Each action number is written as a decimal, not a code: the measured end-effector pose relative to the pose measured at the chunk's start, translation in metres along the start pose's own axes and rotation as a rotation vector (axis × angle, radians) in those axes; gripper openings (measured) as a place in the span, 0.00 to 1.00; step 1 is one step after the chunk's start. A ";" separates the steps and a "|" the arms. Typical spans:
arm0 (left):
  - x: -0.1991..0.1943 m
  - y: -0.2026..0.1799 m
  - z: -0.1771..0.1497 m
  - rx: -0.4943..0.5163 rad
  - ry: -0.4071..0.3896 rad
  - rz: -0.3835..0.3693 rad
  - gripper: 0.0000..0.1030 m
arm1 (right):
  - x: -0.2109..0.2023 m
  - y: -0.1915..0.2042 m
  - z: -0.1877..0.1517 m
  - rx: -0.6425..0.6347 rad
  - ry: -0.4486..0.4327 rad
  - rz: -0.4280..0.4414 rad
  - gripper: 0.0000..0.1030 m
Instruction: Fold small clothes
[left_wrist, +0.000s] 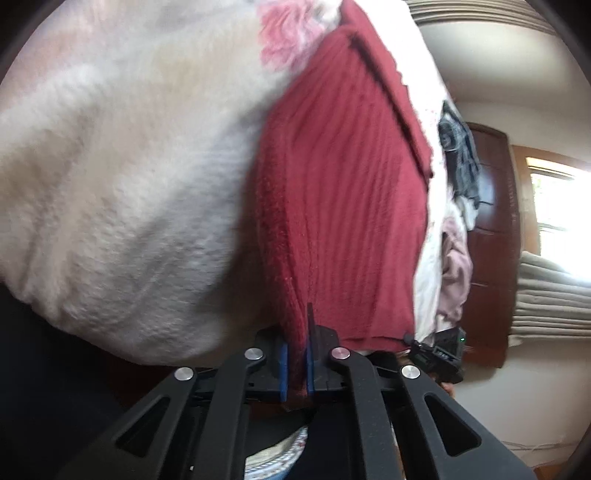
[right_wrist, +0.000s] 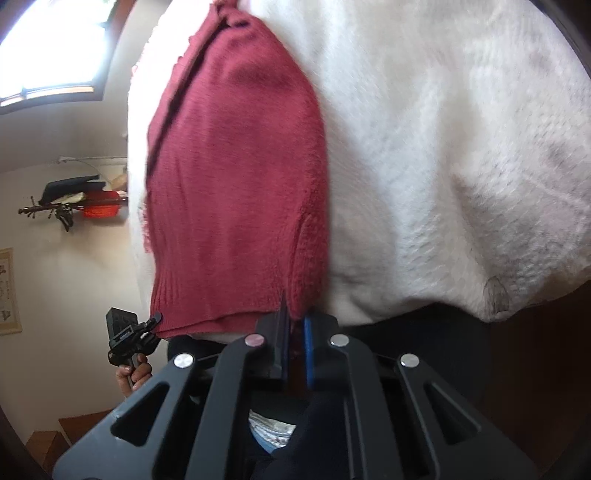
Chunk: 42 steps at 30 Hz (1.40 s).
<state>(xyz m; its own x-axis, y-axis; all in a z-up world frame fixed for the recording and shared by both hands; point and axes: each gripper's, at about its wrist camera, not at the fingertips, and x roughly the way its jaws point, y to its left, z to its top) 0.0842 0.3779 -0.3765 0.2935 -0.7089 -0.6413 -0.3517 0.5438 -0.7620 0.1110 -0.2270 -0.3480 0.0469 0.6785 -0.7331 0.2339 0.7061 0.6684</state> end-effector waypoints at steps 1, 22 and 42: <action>-0.004 -0.005 -0.001 0.006 -0.009 -0.011 0.06 | -0.004 0.003 0.000 -0.004 -0.008 0.009 0.04; -0.070 -0.107 0.034 0.100 -0.136 -0.196 0.05 | -0.082 0.098 0.045 -0.142 -0.180 0.167 0.04; -0.032 -0.128 0.201 -0.005 -0.144 -0.102 0.05 | -0.050 0.134 0.198 -0.109 -0.189 0.099 0.04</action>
<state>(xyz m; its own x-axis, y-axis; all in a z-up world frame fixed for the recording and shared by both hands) 0.2986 0.4211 -0.2762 0.4520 -0.6884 -0.5673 -0.3175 0.4702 -0.8235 0.3320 -0.2064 -0.2466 0.2474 0.7028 -0.6670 0.1137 0.6626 0.7403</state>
